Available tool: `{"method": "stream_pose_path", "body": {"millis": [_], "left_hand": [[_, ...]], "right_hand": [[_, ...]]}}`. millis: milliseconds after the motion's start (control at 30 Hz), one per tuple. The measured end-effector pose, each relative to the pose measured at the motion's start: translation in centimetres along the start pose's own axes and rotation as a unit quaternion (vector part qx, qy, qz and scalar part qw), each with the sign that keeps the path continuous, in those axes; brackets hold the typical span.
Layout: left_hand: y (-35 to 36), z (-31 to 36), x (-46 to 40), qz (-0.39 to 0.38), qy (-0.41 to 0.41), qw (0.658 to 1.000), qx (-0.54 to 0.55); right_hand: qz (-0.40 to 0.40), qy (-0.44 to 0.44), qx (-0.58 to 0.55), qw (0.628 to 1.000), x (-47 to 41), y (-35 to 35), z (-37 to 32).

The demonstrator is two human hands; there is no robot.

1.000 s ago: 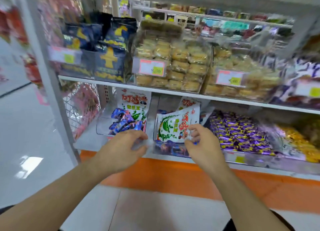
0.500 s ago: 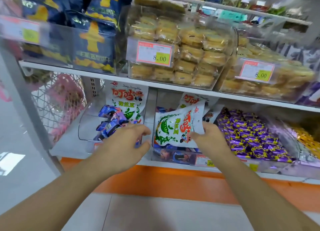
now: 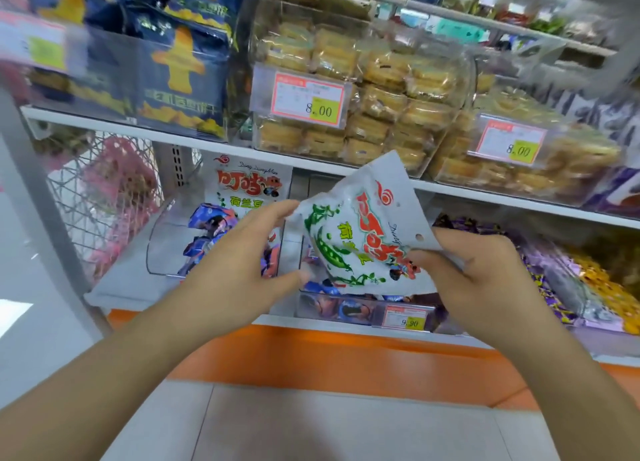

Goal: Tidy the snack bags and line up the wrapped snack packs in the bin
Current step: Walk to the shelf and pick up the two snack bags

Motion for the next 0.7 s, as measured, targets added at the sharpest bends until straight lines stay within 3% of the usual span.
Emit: {"method": "stream_pose_path", "body": {"millis": [167, 300, 400, 533, 600, 700], "left_hand": [[-1.2, 2.7, 1.6, 0.004, 0.001, 0.999, 0.033], [-1.2, 2.9, 2.5, -0.07, -0.074, 0.985, 0.139], [-0.9, 0.9, 2.7, -0.046, -0.134, 0.981, 0.13], [-1.9, -1.4, 2.8, 0.007, -0.196, 0.977, 0.086], [-2.3, -1.9, 2.9, 0.03, -0.216, 0.97, 0.102], [-2.3, -2.6, 2.5, 0.041, -0.234, 0.964, 0.115]], "right_hand": [[-0.027, -0.001, -0.074, 0.997, 0.6, -2.5, -1.6], [-0.101, 0.032, -0.107, 0.989, 0.2, -0.9, -1.6], [-0.167, 0.059, -0.114, 0.978, -0.6, 1.7, -0.5], [-0.079, 0.264, -0.191, 0.942, -3.4, 4.5, 3.8], [-0.035, 0.314, -0.154, 0.936, -5.0, 5.9, 5.8], [-0.028, 0.355, -0.129, 0.925, -7.0, 8.5, 7.4]]}}
Point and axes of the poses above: each hand's wrist, its own x-axis away from the middle knuckle, its own y-axis out of the palm, z = x × y, the point moved 1 cm from there along -x, towards the middle knuckle, and after that the axes turned 13 degrees about x, right-handed, at the moved point
